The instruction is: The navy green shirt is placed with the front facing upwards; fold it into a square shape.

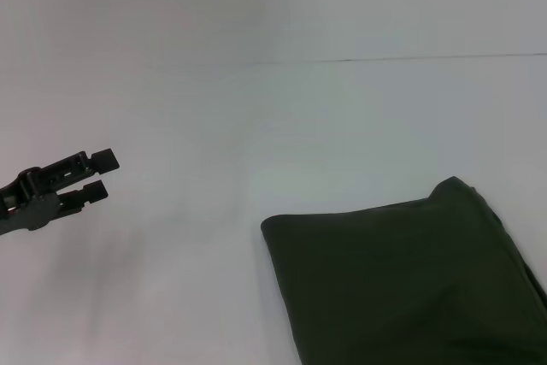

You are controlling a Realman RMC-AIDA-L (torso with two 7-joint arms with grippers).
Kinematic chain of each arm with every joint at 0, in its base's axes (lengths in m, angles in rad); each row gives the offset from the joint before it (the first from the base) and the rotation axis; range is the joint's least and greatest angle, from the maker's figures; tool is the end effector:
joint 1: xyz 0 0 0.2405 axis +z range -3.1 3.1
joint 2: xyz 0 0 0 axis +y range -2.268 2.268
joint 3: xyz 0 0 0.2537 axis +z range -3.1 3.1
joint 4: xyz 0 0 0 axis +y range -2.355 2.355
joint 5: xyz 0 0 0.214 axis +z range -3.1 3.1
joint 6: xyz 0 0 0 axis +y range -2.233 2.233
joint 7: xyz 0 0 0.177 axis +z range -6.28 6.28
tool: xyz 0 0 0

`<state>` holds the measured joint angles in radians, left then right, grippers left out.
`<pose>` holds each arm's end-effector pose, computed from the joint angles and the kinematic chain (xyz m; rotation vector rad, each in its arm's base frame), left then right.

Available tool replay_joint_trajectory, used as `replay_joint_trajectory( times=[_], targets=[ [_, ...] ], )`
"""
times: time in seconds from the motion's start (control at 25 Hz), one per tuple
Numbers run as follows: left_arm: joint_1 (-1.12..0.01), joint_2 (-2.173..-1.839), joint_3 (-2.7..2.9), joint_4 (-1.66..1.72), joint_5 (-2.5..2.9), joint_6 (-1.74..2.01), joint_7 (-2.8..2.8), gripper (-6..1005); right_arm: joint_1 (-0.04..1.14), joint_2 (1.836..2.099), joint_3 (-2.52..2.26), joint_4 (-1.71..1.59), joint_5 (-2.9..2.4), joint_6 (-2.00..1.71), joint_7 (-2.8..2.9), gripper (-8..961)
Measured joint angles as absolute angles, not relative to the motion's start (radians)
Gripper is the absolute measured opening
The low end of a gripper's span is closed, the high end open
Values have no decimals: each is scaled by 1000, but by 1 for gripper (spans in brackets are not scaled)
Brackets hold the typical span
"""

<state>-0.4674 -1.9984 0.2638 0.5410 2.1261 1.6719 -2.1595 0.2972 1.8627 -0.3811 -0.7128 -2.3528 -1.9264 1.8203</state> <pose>-0.3071 0.3231 0.0291 -2.0638 -1.8770 -1.1125 0.3655 0.2306 0.0803 -2.5000 1.5608 0.5034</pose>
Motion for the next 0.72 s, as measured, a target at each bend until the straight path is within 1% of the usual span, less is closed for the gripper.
replay_joint_trajectory(
  times=[0.24,0.56,0.72],
  targets=[
    [-473,-1999,264,540,2125,1652,-2158,885,322,1888,-388,-702,-2400,-1909,1801,924],
    [-474,-2000,264,540,2123,1652,-2155,881,348,1907,-418,-701,-2403,-1874,1799,886],
    [-474,-2000,264,540,2123,1651,-2151,880,350,1912,-448,-705,-2407,-1864,1799,863]
  ],
)
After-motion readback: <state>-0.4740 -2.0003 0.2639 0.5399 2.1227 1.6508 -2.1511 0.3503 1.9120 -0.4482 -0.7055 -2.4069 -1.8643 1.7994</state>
